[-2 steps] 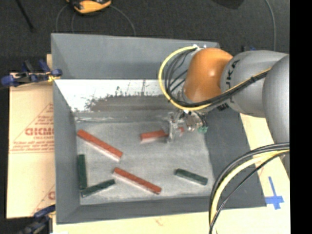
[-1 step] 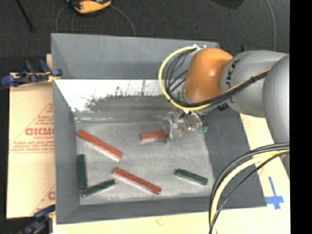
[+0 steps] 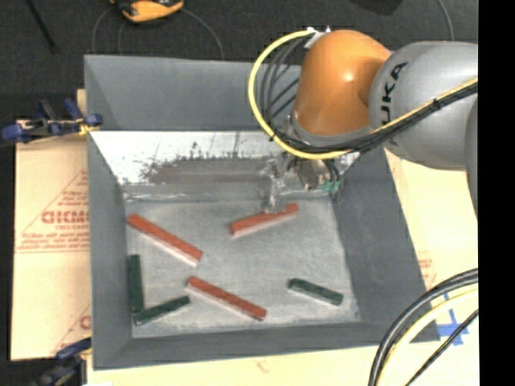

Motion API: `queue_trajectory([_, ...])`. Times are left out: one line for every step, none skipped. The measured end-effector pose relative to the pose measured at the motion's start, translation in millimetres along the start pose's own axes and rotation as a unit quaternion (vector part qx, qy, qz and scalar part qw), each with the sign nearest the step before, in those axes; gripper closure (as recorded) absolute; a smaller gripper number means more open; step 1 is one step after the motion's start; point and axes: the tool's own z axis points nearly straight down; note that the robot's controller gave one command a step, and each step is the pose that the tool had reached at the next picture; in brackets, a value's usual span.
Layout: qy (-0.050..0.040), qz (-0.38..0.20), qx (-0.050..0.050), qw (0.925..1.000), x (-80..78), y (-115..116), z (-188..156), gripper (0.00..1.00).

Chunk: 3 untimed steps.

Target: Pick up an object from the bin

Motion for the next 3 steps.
queue_trajectory([0.0, 0.0, 0.0, 1.0, 0.0, 0, 0, 0.0])
queue_trajectory([0.0, 0.001, 0.0, 1.0, 0.0, 0, 0, 0.0])
queue_trajectory([0.0, -0.008, 0.0, 1.0, 4.2, -20, 117, 1.0])
